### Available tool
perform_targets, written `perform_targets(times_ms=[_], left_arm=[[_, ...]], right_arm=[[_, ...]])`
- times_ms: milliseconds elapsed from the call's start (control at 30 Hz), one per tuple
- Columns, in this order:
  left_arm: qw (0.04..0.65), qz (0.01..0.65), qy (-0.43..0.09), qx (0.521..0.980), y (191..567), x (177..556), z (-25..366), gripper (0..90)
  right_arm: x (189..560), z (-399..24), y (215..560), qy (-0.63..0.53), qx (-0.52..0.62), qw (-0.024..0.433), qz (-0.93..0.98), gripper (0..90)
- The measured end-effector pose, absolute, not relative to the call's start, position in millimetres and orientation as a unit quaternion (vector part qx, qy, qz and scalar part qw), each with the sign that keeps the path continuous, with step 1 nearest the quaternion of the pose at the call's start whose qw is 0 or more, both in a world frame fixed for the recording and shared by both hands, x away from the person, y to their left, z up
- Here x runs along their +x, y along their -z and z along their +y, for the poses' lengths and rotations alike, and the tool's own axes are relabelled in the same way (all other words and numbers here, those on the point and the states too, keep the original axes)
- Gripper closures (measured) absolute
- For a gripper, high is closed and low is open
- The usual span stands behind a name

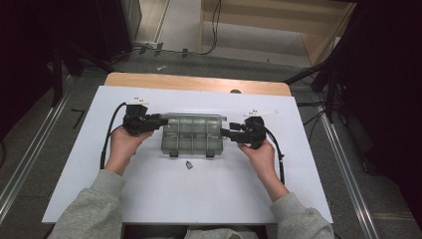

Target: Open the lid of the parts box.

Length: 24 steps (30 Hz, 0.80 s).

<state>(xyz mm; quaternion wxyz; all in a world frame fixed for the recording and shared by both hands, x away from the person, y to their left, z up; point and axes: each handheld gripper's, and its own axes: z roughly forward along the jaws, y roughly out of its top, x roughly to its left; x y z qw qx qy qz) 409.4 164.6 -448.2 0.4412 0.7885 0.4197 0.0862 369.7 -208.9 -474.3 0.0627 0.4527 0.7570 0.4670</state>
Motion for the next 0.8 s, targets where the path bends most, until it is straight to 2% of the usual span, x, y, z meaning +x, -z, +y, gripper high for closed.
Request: perform_targets(times_ms=[133,800], left_arm=[[0.441,0.421,-0.089,0.788,447.9,410.2,164.8,60.8],[0.452,0.423,-0.095,0.78,445.4,413.2,163.3,60.4]], right_arm=[[374.1,-205.7,474.5,-0.475,0.446,0.088,0.753,37.7],[390.3,-191.0,466.0,-0.472,0.441,0.109,0.756,41.2]])
